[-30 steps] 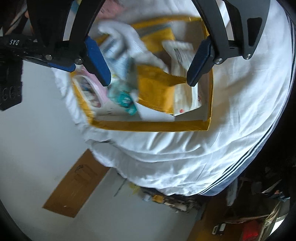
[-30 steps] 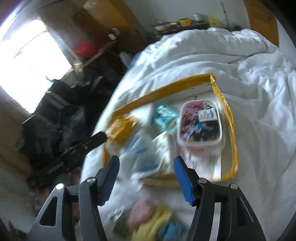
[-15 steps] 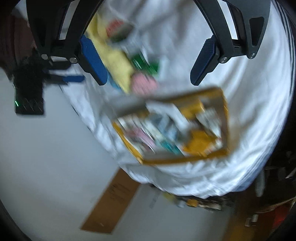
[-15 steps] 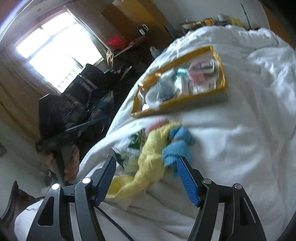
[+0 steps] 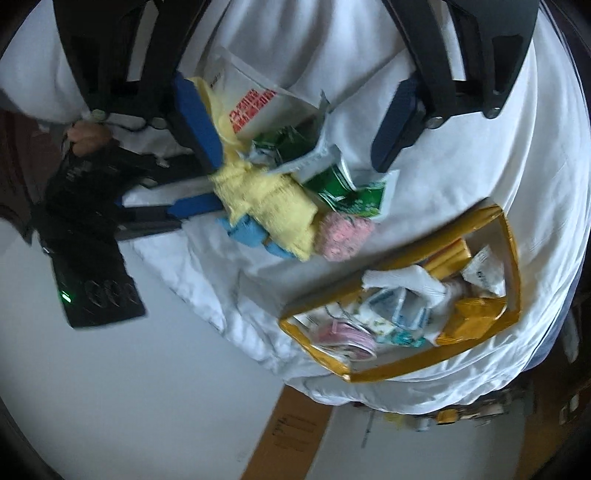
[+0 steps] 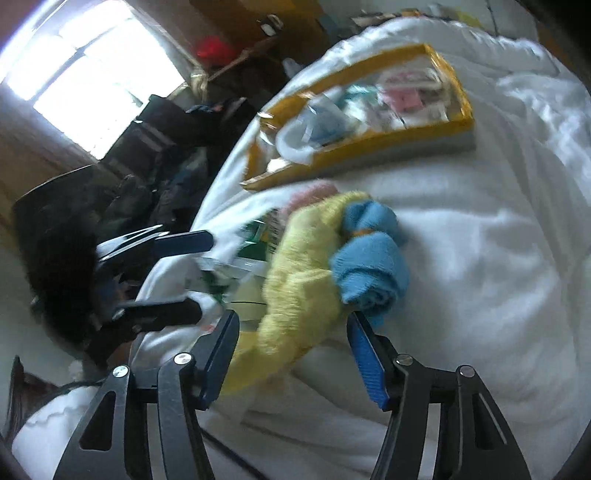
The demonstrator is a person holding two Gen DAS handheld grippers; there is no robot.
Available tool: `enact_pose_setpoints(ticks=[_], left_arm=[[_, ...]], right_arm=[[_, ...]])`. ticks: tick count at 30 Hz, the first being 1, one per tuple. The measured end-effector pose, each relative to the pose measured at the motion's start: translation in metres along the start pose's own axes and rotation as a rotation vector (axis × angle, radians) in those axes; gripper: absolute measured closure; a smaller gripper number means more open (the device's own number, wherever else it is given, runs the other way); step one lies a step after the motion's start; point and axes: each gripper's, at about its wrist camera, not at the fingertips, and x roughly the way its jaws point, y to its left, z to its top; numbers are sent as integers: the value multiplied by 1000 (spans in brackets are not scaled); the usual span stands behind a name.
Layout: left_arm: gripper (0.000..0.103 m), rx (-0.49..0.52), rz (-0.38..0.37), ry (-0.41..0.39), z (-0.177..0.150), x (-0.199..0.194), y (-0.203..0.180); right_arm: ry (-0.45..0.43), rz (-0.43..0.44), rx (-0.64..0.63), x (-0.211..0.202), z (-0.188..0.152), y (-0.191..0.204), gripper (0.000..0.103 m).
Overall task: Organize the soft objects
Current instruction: 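Open both tools over the tray and move them back to the pile, then grasp the yellow towel with the right tool while the left tool grasps a white packet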
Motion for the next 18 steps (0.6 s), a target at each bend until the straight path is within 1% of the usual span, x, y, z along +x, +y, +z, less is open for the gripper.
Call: enact_pose_setpoints(ticks=[1, 2, 3, 4, 5, 8, 9, 10, 11, 13, 18], left_arm=[[28, 14, 8, 5, -1, 2, -3], [31, 28, 19, 11, -2, 4, -6], [40, 40, 32, 19, -3, 7, -8], [47, 45, 45, 29, -4, 10, -10], [58, 47, 43, 40, -4, 12, -11], [59, 58, 36, 28, -4, 10, -12], [68, 60, 28, 22, -5, 7, -13], [82, 66, 13, 13, -4, 3, -14], [81, 65, -1, 8, -4, 0, -14], [81, 64, -12, -33, -1, -10, -13], [82, 32, -77, -103, 4, -31, -9]], right_arm=[[14, 21, 26, 4, 2, -5, 48], [21, 27, 41, 8, 3, -7, 60], [21, 20, 51, 9, 4, -8, 64], [17, 13, 50, 9, 4, -8, 66], [11, 16, 46, 8, 4, -7, 70], [-14, 10, 29, 2, 4, -4, 74], [-26, 11, 25, -1, 4, -3, 75], [-37, 10, 20, -5, 4, -3, 76], [-51, 10, 13, -9, 4, -1, 77], [-83, 22, 1, -20, 3, 2, 78], [-172, 33, -24, -50, 2, 10, 79]])
